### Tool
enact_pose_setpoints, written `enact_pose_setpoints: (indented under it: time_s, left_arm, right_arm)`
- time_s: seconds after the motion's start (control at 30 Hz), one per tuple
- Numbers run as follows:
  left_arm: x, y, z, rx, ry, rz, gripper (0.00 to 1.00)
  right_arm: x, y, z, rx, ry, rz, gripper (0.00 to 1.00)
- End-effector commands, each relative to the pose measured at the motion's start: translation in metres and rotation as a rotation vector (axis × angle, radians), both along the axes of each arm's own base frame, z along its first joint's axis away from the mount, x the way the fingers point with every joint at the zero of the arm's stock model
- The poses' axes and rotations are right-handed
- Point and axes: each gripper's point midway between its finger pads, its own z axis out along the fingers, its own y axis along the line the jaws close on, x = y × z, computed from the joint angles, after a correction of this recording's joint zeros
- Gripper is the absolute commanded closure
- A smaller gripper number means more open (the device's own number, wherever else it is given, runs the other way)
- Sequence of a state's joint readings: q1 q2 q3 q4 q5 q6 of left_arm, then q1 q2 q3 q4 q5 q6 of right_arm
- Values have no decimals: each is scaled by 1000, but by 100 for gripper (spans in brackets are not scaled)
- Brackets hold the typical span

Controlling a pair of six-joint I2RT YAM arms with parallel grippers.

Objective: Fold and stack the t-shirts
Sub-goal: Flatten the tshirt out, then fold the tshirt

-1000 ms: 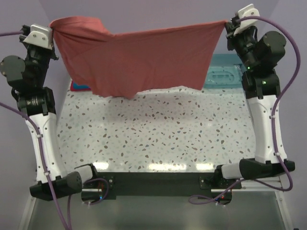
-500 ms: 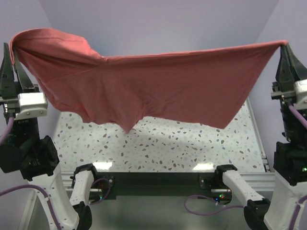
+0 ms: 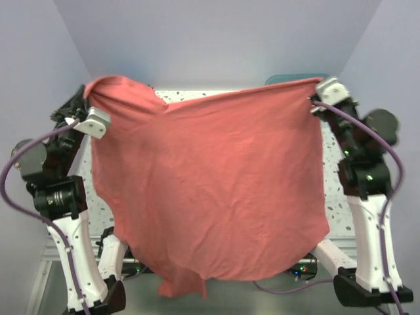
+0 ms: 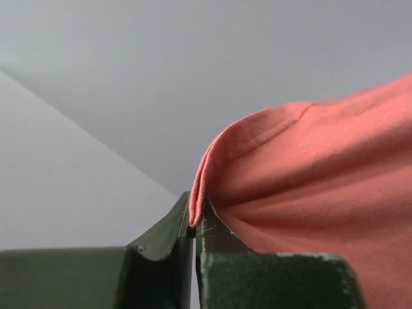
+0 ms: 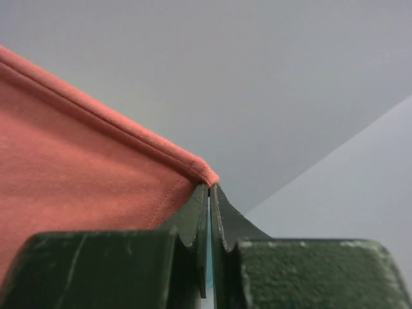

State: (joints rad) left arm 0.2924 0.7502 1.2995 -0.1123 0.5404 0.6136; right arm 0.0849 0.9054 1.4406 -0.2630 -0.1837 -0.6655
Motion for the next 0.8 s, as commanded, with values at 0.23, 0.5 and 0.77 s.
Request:
enact_pose_setpoints:
  time_s: [0.23,0.5,0.77]
  left_arm:
    - [116,-24,-284,-191,757,-244,100]
    - [226,-17,-414,-353,1091,-167,100]
    - [292,-8,-428,-362,1117,-134,100]
  right_arm:
    - [96,25,-295,-120,644,120,100]
    - [174,20,-389,-177,798,79,100]
    - [220,23,-420,-180,887,80,100]
